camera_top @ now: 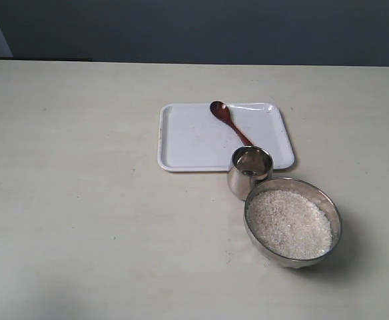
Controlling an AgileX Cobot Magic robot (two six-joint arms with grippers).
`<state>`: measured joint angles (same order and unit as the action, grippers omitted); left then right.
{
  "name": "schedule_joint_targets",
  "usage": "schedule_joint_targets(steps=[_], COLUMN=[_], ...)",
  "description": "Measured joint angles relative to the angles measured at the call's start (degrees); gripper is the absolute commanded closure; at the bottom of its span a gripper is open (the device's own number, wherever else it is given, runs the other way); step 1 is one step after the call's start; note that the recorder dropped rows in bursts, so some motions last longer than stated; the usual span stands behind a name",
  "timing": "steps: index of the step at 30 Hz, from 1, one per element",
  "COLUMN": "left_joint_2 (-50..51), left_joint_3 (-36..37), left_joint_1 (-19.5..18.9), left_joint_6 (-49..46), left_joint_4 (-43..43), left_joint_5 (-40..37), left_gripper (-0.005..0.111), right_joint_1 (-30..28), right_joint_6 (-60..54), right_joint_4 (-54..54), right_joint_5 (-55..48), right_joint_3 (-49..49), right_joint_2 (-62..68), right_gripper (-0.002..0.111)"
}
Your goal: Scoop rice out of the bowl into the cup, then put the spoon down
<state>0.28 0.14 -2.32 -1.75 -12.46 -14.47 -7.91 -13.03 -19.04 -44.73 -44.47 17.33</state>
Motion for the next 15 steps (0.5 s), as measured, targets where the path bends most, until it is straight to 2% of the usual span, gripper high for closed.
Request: schedule_joint_targets(steps=[3, 11, 15], left_joint_2=[0.0, 0.0, 0.0], left_joint_3=[0.0, 0.0, 0.0], left_joint_1=[0.0, 0.0, 0.0], left_joint_6=[0.0, 0.0, 0.0], left_joint_4=[0.0, 0.0, 0.0], left_joint_5=[0.0, 0.0, 0.0], left_gripper=[0.106, 0.106, 0.106], right_joint_1=[-2.68, -3.16, -3.16], right_joint_6=[-3.83, -17.48, -20.72], right_joint_4=[-6.2, -20.67, -23.19], right_joint_5=[0.0, 8.98, 13.28], right_joint_3=[5.26, 19.25, 24.03], right_joint_2=[-2.85, -3.66, -3.66], right_gripper=[0.109, 0.109, 0.109])
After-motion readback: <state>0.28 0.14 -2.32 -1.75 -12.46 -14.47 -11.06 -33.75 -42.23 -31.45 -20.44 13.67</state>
